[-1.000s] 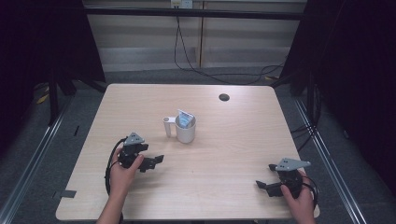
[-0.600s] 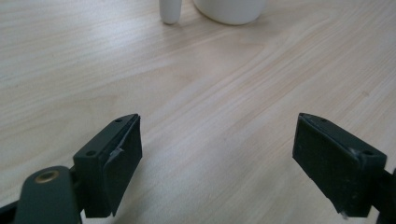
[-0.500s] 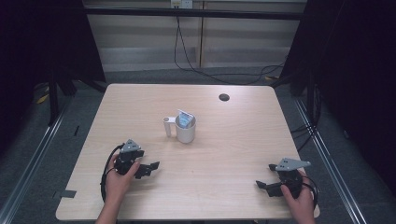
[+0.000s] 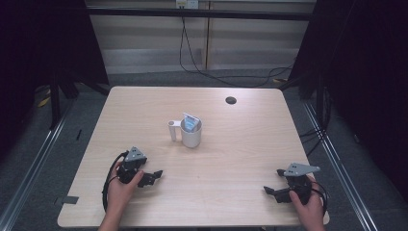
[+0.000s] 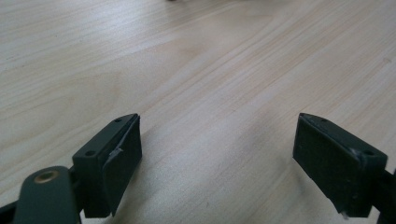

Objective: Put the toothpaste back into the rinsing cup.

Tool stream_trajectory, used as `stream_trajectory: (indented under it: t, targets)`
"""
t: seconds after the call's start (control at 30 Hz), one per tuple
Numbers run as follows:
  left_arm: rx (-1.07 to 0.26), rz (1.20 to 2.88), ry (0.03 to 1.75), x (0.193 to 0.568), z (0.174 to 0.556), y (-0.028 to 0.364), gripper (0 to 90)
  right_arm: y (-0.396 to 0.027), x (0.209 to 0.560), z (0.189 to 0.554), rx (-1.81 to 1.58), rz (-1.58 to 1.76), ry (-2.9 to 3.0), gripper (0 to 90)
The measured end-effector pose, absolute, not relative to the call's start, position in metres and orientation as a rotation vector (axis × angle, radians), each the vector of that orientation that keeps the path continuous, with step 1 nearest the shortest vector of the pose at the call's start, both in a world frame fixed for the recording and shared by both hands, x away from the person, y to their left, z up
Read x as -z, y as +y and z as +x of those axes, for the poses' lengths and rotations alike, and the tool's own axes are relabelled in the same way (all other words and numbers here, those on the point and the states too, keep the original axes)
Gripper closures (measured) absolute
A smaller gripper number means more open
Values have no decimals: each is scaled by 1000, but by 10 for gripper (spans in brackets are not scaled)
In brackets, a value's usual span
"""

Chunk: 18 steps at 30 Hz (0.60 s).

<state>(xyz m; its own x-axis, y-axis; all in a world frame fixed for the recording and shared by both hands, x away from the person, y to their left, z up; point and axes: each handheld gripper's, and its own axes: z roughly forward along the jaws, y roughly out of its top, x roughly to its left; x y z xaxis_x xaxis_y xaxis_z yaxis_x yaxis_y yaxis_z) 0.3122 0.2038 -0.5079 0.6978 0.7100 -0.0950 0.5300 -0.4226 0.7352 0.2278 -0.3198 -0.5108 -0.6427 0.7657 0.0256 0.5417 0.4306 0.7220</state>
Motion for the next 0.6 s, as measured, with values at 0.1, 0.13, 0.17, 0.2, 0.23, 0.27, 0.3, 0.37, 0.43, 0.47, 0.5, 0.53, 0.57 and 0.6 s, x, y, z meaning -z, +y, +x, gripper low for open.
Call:
stream_trajectory:
  t: [0.1,0.13,0.17,0.2,0.23,0.27,0.3,0.37,0.43,0.47,0.5,0.53,0.57,0.6]
  targets:
    - [-299,2123,942,508,311,205,154,-320,511,228,-1030,1126,2381,128]
    - [-300,2120,942,508,311,204,154,-320,511,228,-1030,1125,2381,128]
    - [-305,2122,940,509,311,204,154,-320,511,228,-1033,1127,2381,128]
    - [-310,2126,937,509,311,204,152,-320,511,228,-1033,1127,2381,128]
    - [-311,2134,934,509,310,203,150,-320,511,228,-1030,1127,2381,128]
    - [-315,2140,928,509,311,202,147,-320,511,228,-1033,1125,2382,128]
    - [-317,2144,925,509,310,202,147,-320,511,228,-1030,1125,2381,128]
    - [-317,2145,923,509,310,203,147,-320,511,228,-1030,1127,2381,128]
    - [-335,2158,917,509,310,201,145,-320,511,228,-1030,1126,2381,128]
    - [-335,2158,917,509,310,201,140,-320,511,228,-1030,1126,2381,128]
    - [-343,2167,909,509,309,199,140,-320,511,228,-1030,1126,2381,128]
    - [-355,2185,896,509,310,199,129,-320,511,228,-1030,1129,2381,128]
    - [-363,2188,898,509,309,198,125,-320,511,228,-1030,1128,2381,128]
    - [-363,2188,898,509,309,198,124,-320,511,228,-1030,1128,2381,128]
